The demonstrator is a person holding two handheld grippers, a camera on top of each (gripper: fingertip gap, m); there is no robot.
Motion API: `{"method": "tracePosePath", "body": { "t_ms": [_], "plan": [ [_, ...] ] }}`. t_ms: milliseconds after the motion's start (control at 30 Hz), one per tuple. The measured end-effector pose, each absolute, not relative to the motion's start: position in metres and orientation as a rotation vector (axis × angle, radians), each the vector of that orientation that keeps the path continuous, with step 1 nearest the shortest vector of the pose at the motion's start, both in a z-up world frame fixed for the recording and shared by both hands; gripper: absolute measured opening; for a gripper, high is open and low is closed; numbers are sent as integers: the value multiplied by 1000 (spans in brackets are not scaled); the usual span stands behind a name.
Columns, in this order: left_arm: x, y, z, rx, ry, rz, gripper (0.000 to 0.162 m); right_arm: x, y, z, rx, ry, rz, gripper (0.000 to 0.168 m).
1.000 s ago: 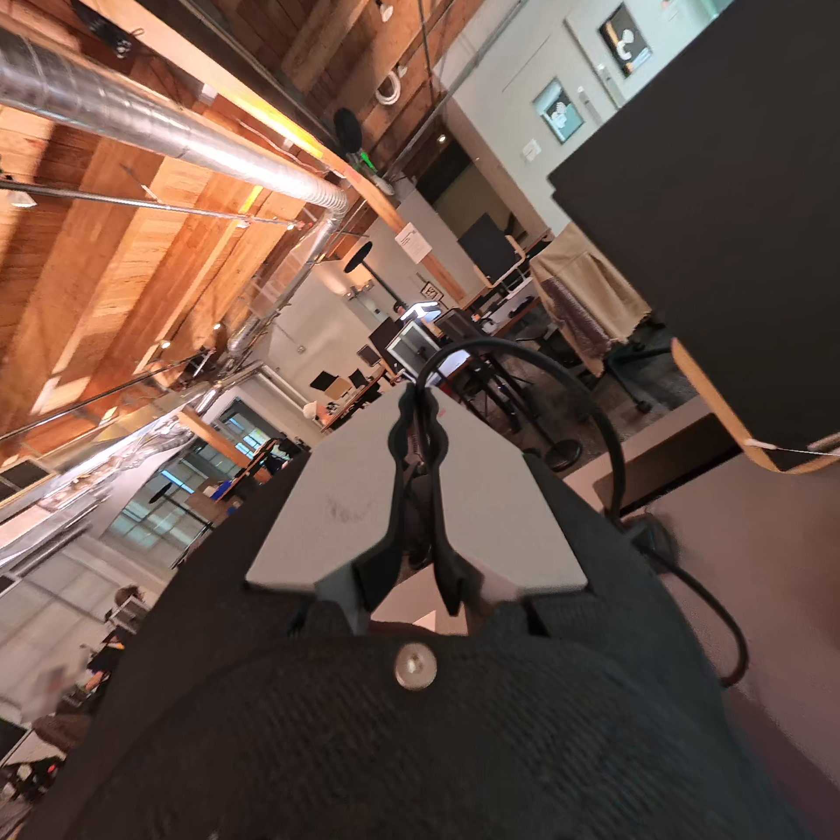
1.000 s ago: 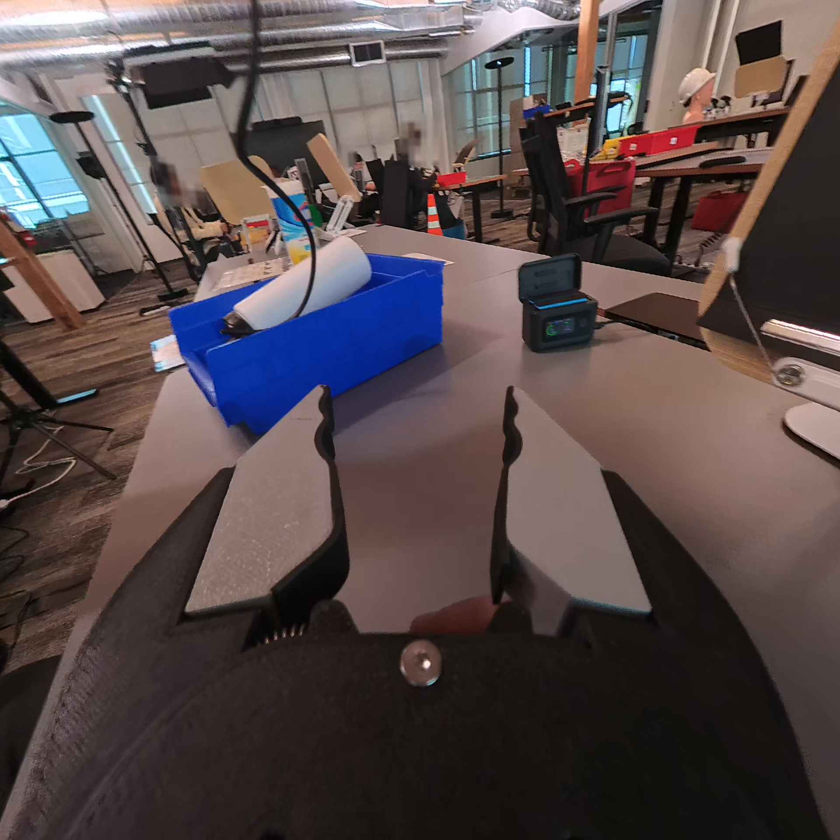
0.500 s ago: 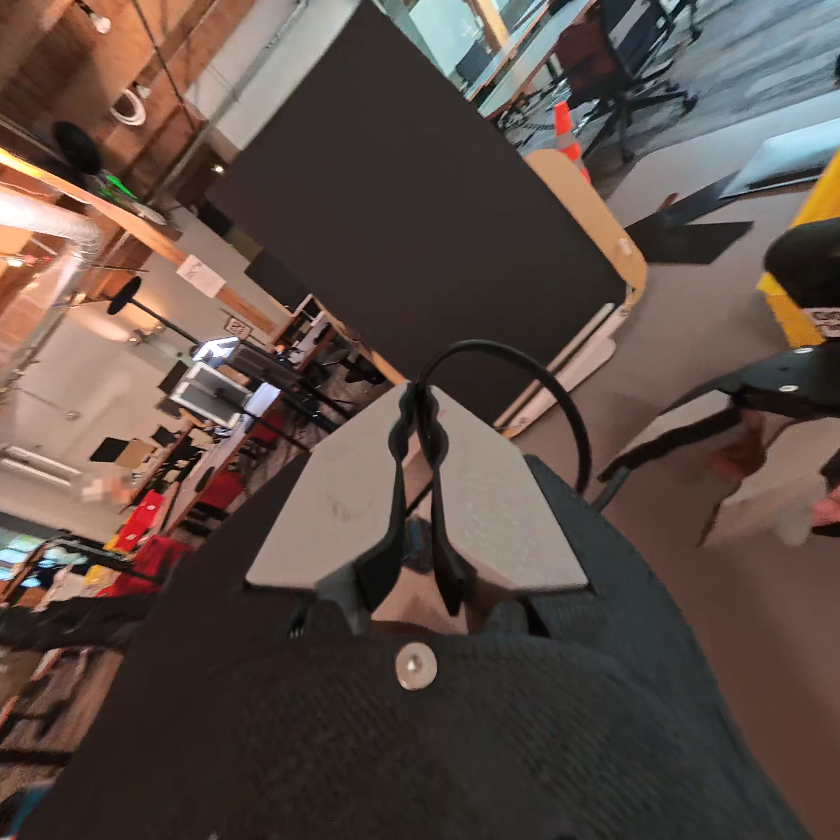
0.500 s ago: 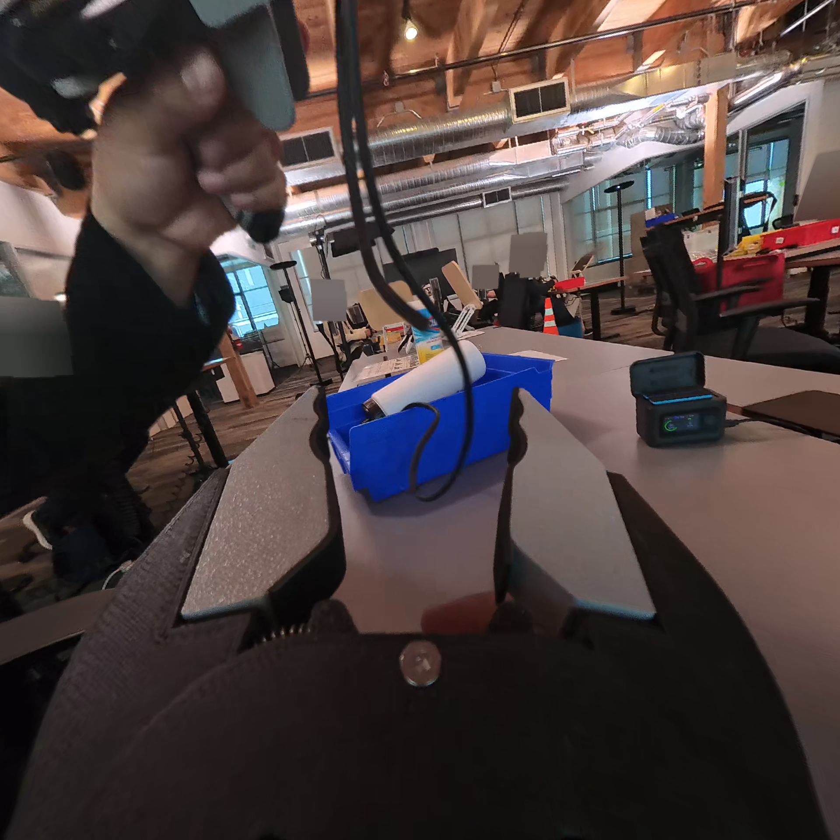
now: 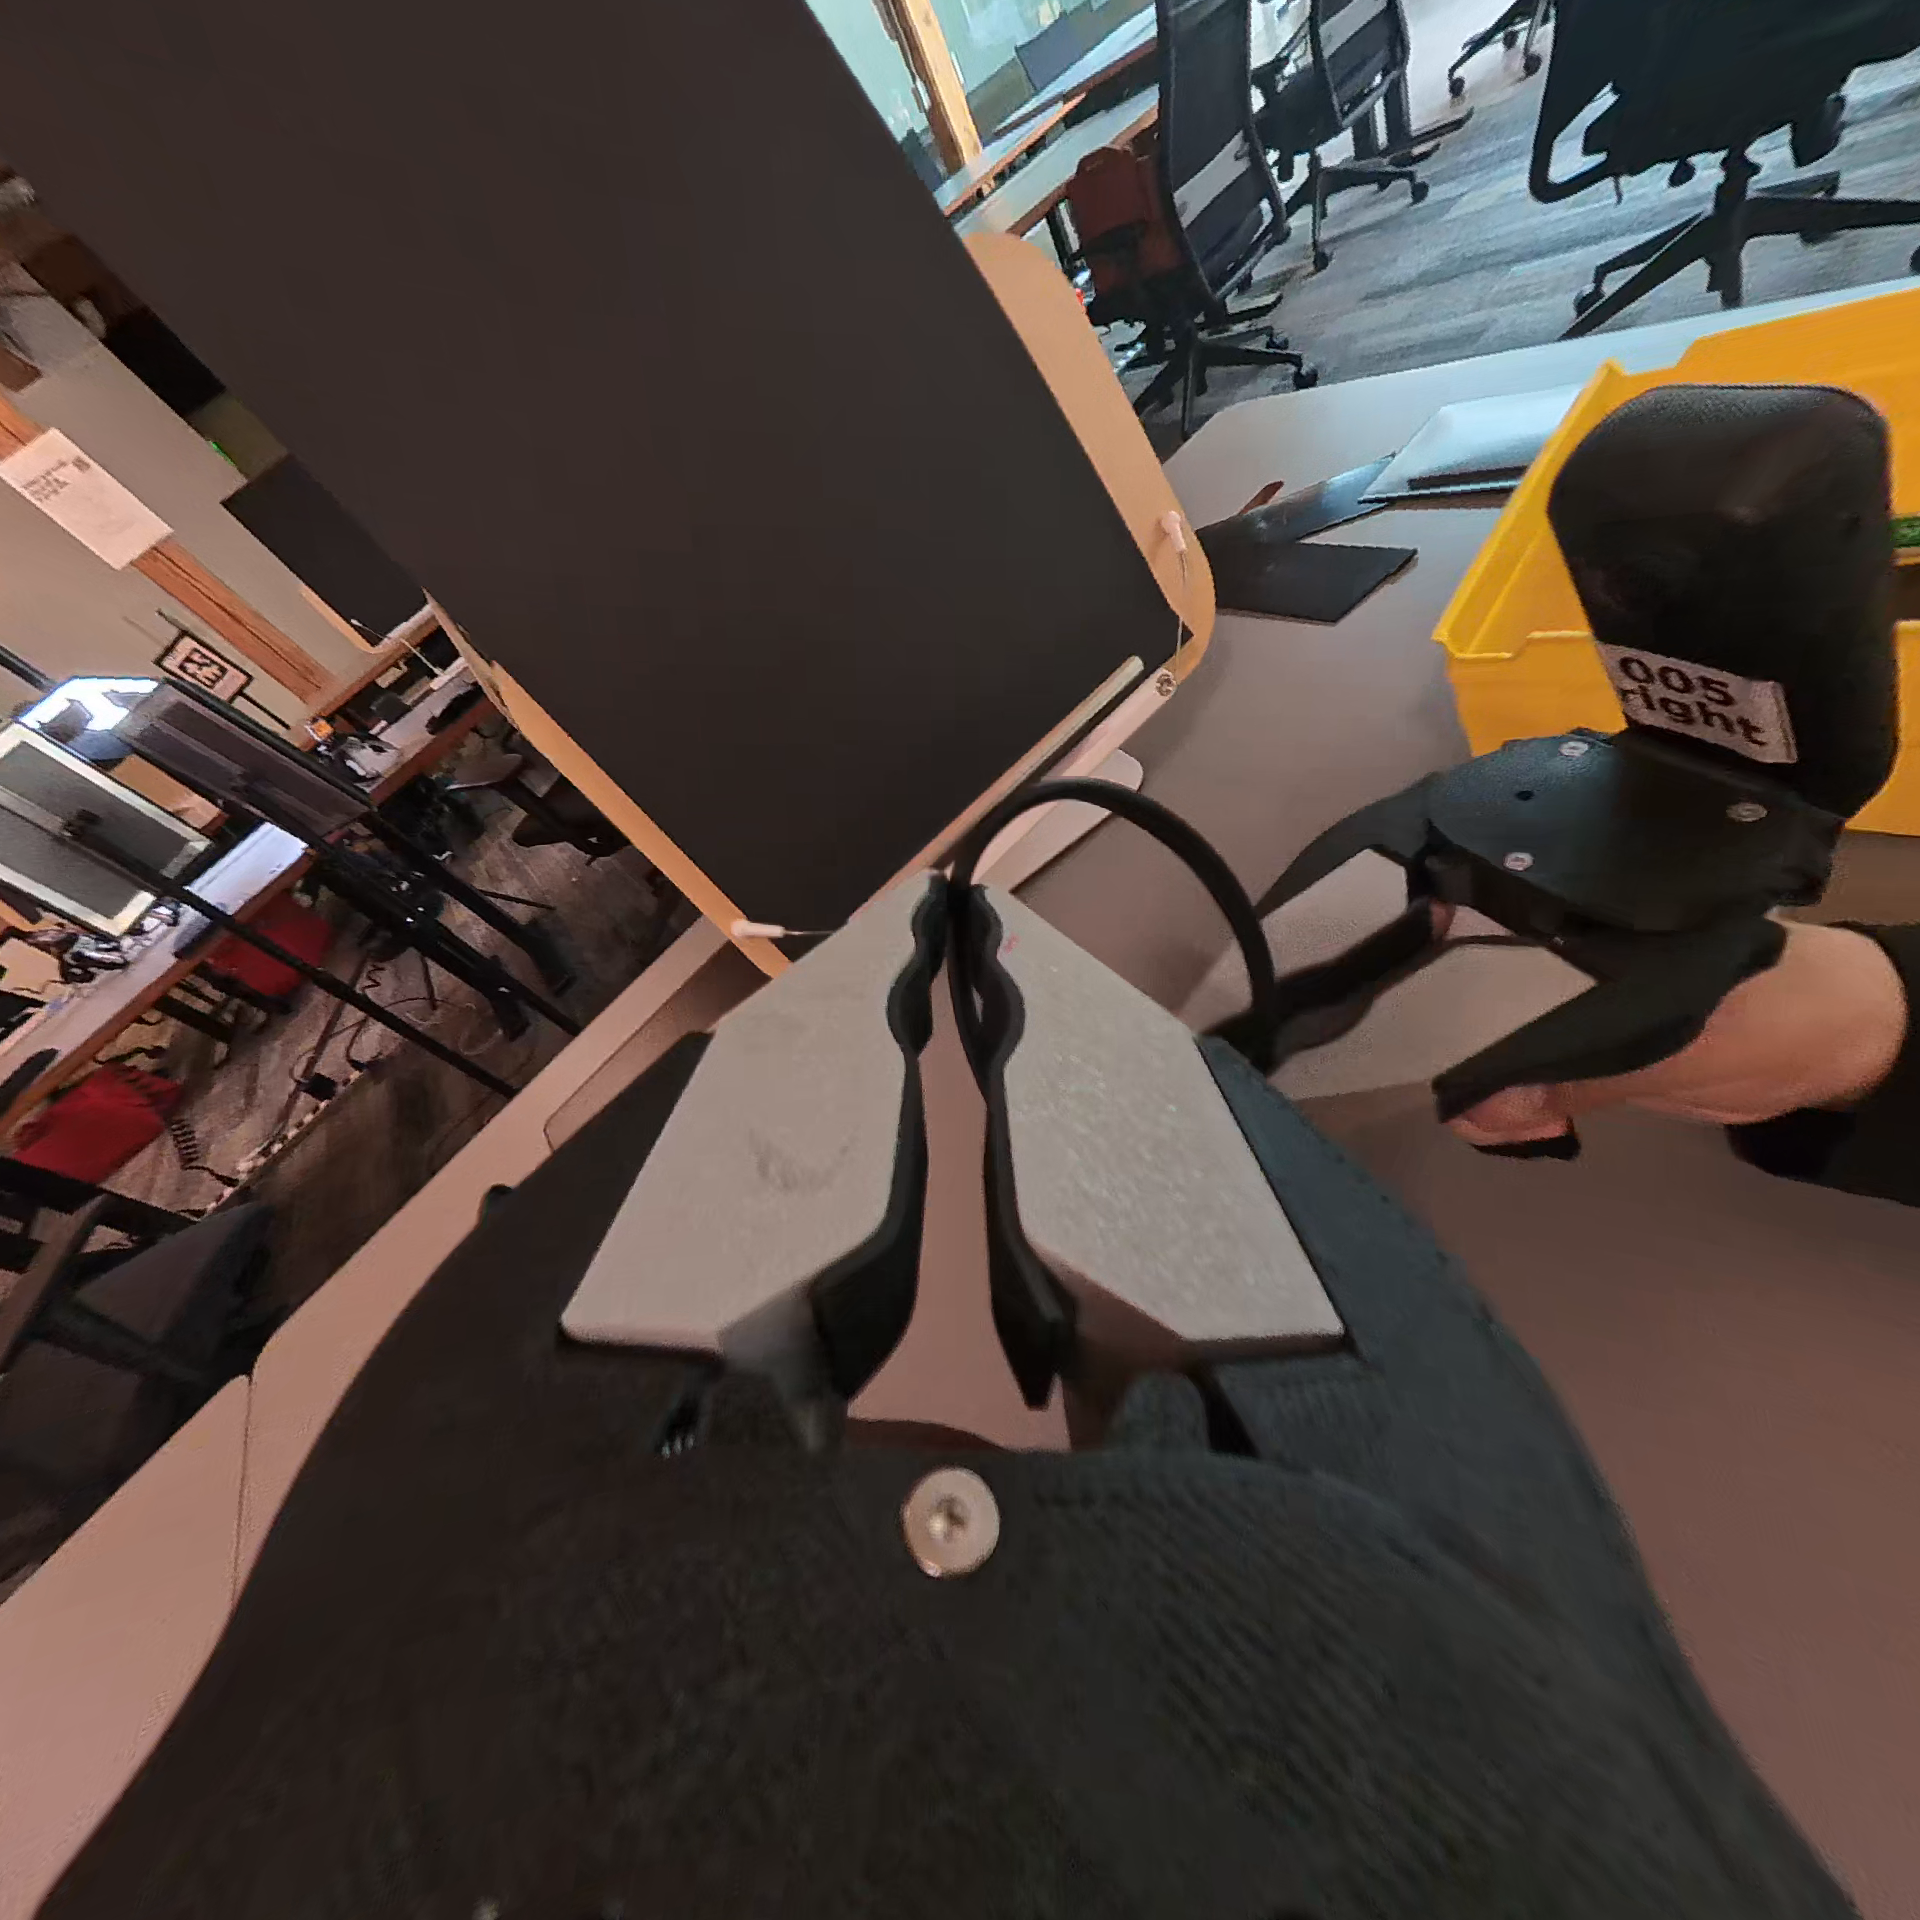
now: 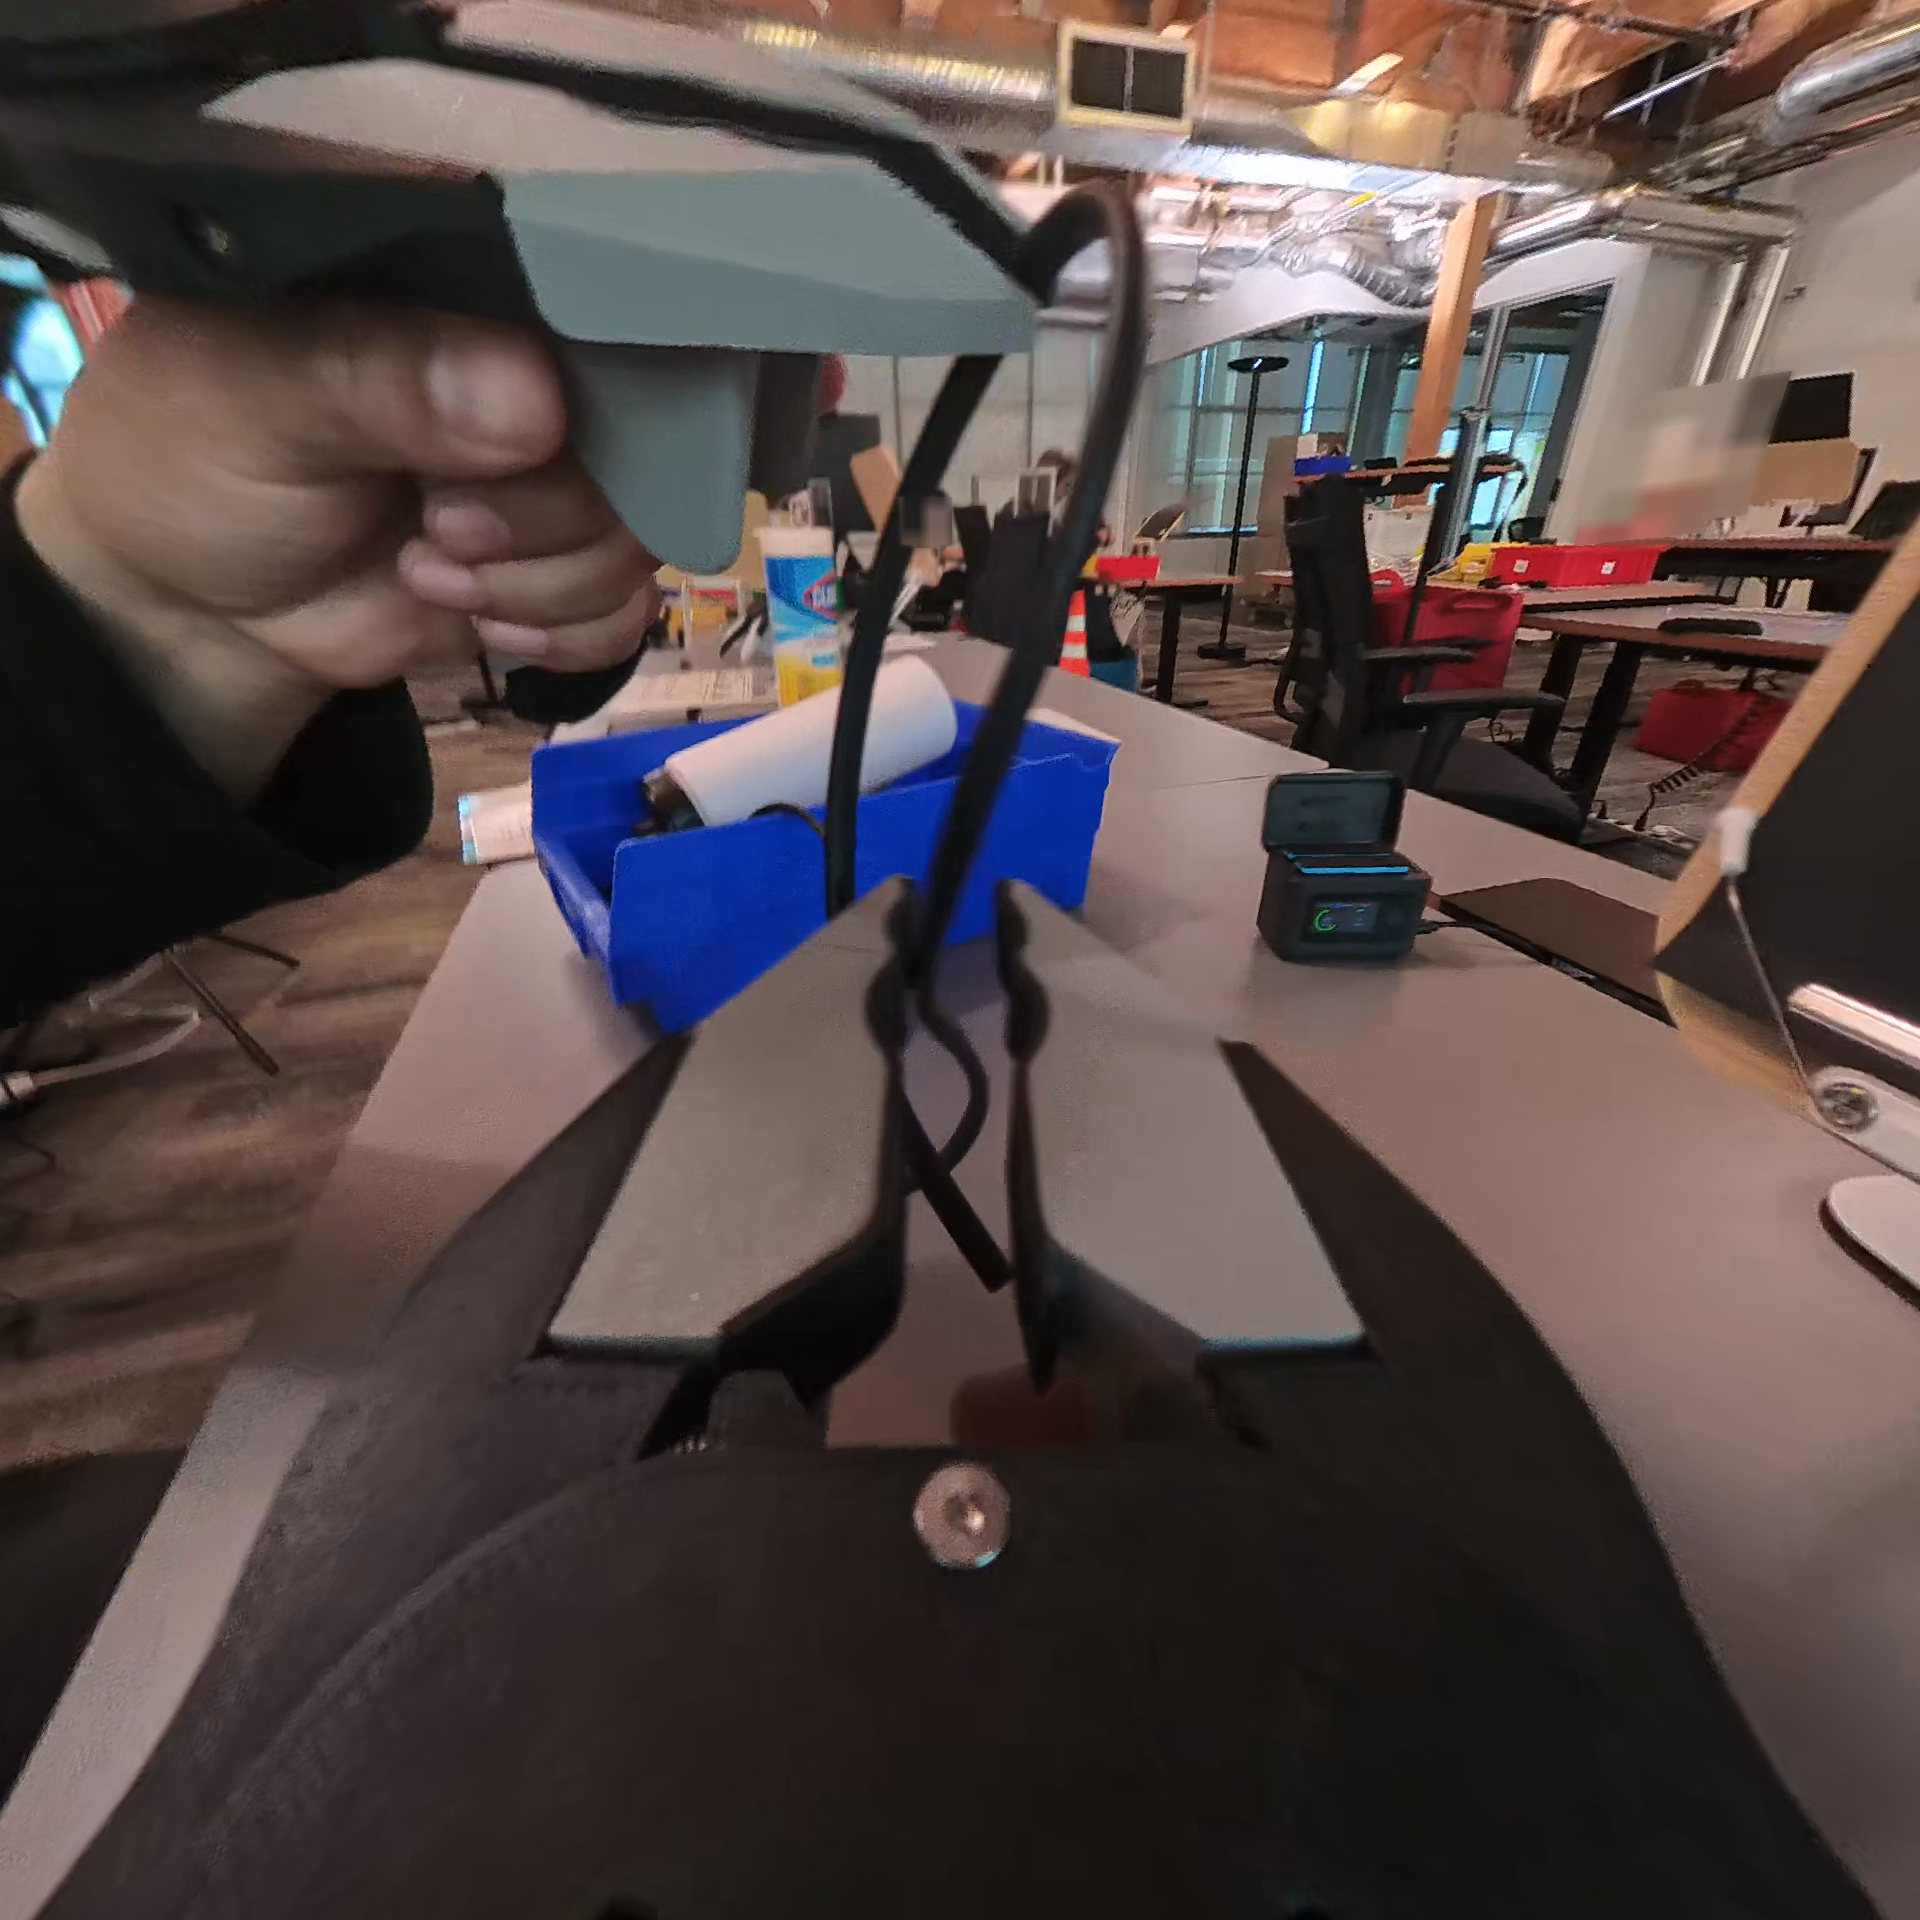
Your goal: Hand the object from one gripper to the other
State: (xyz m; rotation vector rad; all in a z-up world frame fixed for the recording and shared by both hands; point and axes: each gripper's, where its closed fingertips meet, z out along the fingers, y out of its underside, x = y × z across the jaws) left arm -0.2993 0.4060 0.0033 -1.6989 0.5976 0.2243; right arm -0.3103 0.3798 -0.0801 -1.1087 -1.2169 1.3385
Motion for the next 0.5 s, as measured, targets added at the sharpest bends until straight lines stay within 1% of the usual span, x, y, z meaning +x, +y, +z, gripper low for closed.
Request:
{"method": "tracePosePath", "body": {
  "t_ms": [33,133,267,300,367,500],
  "plan": [
    [-300,406,-1,-1705,600,223,1,-312,376,-85,-1109,-1255,1324,0],
    [-304,408,-15,-1733,604,220,1,-318,372,-97,-1142,-1325,1304,0],
    [-318,403,-35,-1827,610,175,2,-314,395,-92,-1194,-1214,1249,0],
    [-326,400,-35,-1833,605,187,4,-310,401,-88,-1203,-1177,1251,0],
    [-346,390,-33,-1864,588,215,28,-305,409,-83,-1210,-1135,1261,0],
    [-399,365,-28,-1936,542,315,30,-302,415,-80,-1231,-1098,1258,0]
  ]
}}
